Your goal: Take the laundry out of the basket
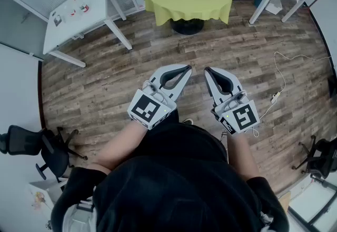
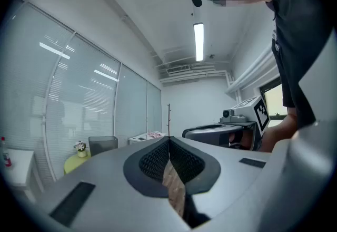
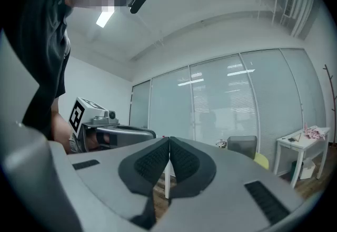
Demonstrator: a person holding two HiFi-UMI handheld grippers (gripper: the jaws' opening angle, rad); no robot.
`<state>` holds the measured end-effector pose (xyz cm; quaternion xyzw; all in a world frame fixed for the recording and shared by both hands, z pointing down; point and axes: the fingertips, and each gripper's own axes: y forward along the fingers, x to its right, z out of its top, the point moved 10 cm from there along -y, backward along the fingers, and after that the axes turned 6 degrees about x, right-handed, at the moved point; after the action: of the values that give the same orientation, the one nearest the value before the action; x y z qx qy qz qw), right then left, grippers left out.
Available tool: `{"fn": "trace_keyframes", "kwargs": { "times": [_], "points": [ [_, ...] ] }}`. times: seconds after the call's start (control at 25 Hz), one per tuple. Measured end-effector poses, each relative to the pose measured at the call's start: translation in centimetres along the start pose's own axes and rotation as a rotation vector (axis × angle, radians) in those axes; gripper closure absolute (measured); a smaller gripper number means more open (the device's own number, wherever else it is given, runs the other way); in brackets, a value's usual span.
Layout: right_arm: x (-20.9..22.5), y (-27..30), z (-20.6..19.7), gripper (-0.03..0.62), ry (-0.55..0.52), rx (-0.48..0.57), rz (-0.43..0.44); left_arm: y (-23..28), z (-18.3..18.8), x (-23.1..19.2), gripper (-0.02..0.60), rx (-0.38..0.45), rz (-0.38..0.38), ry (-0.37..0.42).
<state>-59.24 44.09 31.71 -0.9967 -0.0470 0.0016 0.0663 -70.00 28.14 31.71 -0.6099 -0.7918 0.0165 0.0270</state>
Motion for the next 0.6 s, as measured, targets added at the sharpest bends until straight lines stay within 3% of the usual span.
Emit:
{"fn": "trace_keyframes", "kwargs": {
  "times": [0.6],
  "points": [
    [0.1, -3.2, 0.9, 0.569, 0.032, -0.009, -0.06, 0.1, 0.4, 2.5, 0.571, -0.017, -0.017, 0.016]
  ]
}}
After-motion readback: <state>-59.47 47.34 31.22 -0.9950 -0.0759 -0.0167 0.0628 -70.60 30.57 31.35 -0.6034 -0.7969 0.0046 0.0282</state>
